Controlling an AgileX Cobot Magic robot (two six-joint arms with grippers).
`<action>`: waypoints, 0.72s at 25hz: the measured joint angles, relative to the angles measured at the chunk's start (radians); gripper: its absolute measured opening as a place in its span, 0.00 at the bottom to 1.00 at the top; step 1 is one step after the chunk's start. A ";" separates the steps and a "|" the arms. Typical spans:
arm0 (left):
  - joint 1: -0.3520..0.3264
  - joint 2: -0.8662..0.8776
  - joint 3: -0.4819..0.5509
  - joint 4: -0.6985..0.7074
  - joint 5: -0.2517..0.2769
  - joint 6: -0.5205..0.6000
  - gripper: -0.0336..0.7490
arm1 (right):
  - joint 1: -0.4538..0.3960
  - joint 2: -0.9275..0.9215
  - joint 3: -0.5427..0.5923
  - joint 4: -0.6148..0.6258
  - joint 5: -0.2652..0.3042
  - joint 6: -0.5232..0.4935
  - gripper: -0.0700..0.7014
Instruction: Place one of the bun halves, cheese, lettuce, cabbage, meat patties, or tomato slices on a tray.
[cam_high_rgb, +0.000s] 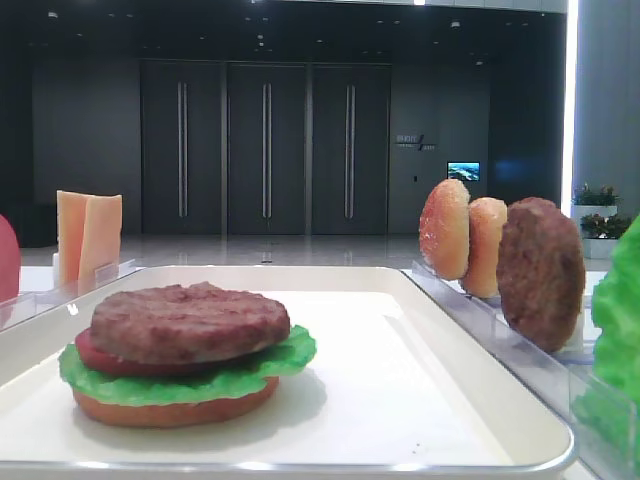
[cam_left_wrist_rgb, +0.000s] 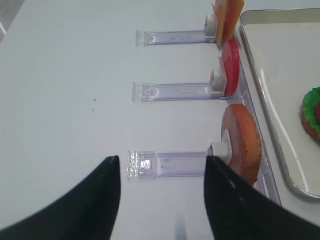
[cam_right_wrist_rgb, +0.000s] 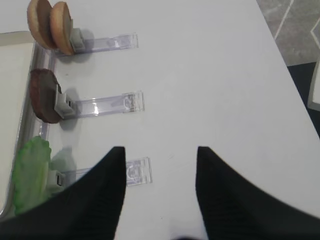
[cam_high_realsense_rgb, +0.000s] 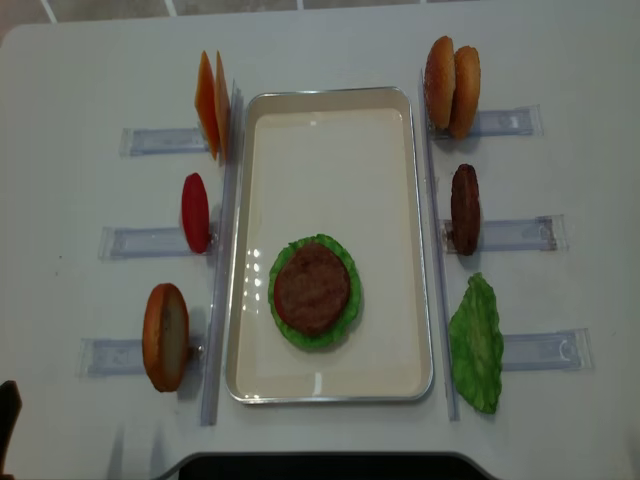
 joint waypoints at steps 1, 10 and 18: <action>0.000 0.000 0.000 0.000 0.000 0.000 0.56 | 0.000 -0.021 0.022 -0.003 0.000 0.001 0.50; 0.000 0.000 0.000 0.000 0.000 0.000 0.56 | 0.000 -0.193 0.193 -0.047 -0.013 0.008 0.49; 0.000 0.000 0.000 0.000 0.000 -0.001 0.56 | 0.000 -0.320 0.261 -0.045 -0.065 -0.029 0.46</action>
